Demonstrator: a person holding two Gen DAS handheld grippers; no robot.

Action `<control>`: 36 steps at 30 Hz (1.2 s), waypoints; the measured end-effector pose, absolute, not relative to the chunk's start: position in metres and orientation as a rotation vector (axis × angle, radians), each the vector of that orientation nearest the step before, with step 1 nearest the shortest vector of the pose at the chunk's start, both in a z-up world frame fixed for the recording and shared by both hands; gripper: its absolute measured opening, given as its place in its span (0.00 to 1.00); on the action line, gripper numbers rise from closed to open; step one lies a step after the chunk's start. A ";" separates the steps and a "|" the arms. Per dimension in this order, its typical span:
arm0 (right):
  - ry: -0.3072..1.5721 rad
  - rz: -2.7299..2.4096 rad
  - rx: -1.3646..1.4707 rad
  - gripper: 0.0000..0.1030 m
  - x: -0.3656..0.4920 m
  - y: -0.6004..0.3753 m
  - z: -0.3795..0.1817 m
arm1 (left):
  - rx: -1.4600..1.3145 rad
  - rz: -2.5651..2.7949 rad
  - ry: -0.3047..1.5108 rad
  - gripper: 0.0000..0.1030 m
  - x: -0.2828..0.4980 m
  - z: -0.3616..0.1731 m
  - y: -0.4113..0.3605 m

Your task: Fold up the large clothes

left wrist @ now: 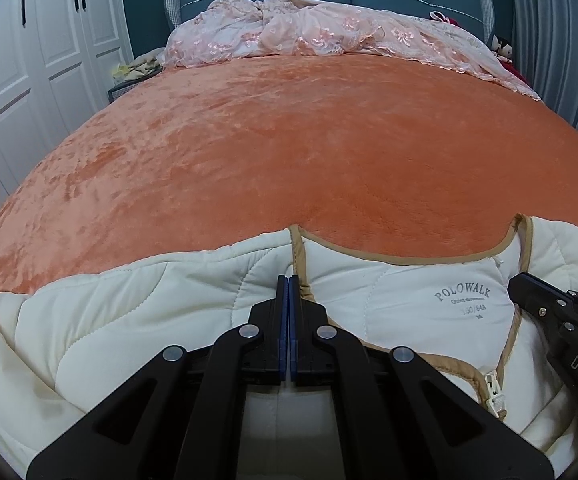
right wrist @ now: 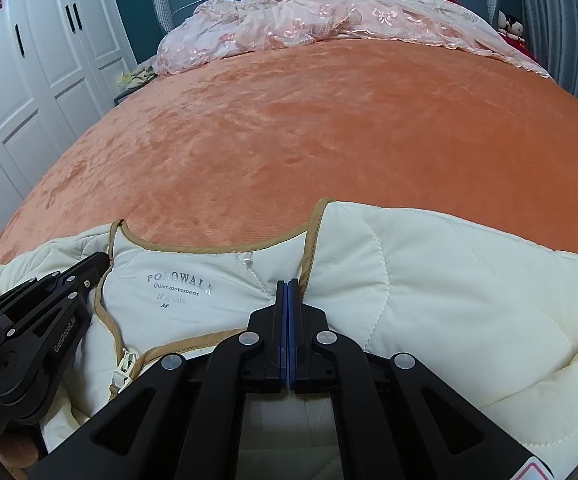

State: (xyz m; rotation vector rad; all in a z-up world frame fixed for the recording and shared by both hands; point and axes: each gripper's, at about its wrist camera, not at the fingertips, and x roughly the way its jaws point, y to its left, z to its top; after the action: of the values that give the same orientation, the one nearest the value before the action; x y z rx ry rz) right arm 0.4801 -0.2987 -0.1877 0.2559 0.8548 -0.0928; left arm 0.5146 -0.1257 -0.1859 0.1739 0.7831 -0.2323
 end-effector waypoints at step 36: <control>1.011 -0.247 0.566 0.65 -0.037 -0.370 -0.119 | -0.320 -0.097 1.112 0.87 0.167 -0.108 0.177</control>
State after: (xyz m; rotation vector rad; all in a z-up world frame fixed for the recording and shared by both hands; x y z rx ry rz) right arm -0.0368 -0.3703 -0.1191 0.5656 1.0107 -0.2472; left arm 0.1672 0.1771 -0.1082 -0.3202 1.1118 -0.0968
